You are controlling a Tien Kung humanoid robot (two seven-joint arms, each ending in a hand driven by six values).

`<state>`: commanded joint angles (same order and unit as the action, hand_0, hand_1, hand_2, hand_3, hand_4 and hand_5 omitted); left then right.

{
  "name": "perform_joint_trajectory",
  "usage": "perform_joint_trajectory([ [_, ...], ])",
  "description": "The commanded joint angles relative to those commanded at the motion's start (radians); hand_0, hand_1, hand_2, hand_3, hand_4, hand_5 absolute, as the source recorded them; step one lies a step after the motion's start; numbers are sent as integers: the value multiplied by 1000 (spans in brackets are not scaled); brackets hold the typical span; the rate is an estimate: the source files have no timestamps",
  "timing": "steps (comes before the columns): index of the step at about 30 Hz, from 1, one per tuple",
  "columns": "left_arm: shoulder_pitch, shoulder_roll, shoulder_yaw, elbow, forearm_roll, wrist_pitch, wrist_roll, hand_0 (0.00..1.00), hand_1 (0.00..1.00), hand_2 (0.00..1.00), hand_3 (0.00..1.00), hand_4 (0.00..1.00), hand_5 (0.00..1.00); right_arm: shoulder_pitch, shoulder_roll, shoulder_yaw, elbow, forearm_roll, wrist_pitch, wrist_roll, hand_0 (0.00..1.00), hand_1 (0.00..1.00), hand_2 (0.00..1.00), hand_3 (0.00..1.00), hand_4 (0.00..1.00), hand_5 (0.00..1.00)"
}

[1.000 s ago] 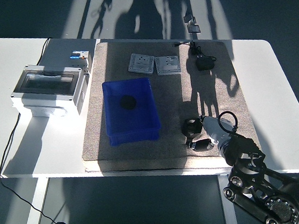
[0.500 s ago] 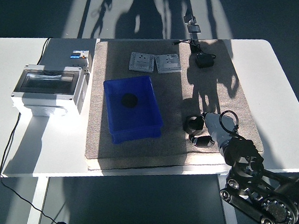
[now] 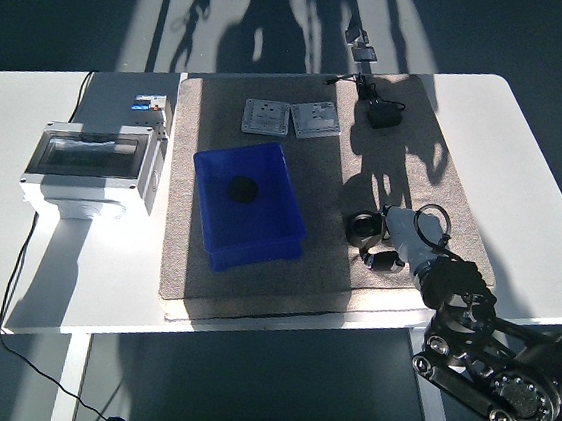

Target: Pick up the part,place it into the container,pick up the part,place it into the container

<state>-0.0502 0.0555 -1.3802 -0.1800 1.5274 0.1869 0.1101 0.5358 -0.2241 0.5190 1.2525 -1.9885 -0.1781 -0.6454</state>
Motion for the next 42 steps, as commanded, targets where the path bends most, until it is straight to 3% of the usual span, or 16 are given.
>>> perform_joint_trajectory([
  [6,0,1,0,0,0,1,0,662,599,554,640,711,861,-2,3,12,1,-8,-4,0,672,223,484,624,509,110],
  [12,1,2,-2,0,1,1,0,662,599,554,637,708,862,-12,5,43,12,-33,25,0,670,221,483,619,508,116],
  [21,2,2,-2,0,-9,6,-1,661,598,553,640,702,890,-16,1,113,57,-83,158,0,681,223,520,672,528,114],
  [22,1,2,-2,0,-8,6,-1,661,597,552,646,693,930,-16,0,118,62,-85,167,0,687,225,646,805,760,178],
  [27,0,2,1,0,-10,5,0,661,597,552,646,693,930,-16,-1,127,66,-77,185,0,687,225,646,805,760,178],
  [33,6,3,-1,0,-10,7,0,660,597,552,644,693,927,-16,0,143,74,-63,270,0,688,235,674,813,773,182],
  [34,7,3,-2,0,-8,8,0,660,596,552,641,674,941,-17,0,145,75,-63,278,0,711,267,775,932,822,208],
  [39,8,1,-7,0,-3,9,0,660,596,552,641,674,941,-21,2,170,88,-69,296,0,711,267,775,932,822,208],
  [40,8,1,-7,0,-3,9,1,659,596,551,640,657,961,-22,2,175,90,-70,296,0,735,313,913,998,888,240],
  [42,8,0,-7,0,-2,9,1,659,596,551,640,657,961,-22,3,182,92,-71,296,0,735,313,913,998,888,240],
])
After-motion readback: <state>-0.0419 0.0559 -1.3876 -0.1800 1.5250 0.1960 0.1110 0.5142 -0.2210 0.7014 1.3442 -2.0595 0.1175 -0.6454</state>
